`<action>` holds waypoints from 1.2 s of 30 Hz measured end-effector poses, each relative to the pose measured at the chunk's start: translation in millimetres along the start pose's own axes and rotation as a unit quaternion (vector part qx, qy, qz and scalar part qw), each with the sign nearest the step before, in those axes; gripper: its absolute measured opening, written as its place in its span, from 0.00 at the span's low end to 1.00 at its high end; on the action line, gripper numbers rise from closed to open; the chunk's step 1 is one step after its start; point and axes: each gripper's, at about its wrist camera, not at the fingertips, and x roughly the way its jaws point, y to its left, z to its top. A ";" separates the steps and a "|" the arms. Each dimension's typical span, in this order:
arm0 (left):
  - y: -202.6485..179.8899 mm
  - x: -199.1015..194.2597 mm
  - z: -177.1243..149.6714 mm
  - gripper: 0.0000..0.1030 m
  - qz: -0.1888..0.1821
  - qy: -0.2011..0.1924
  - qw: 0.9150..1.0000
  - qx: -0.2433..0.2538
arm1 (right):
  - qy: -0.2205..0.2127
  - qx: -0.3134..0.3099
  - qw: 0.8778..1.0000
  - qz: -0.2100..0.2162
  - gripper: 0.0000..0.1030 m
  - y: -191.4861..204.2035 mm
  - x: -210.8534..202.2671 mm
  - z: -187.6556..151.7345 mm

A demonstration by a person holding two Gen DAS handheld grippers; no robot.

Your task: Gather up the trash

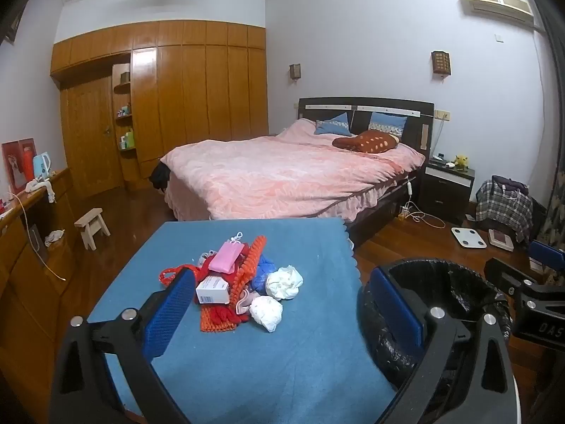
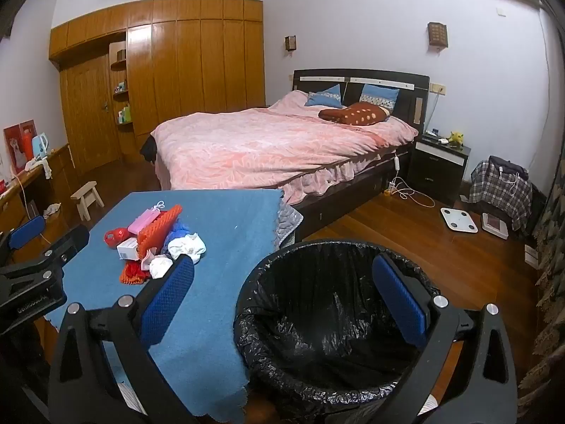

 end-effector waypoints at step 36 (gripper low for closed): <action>-3.7 1.6 0.5 0.94 0.000 0.001 1.000 0.003 | 0.001 0.001 1.000 -0.001 0.95 -6.8 -1.5 2.9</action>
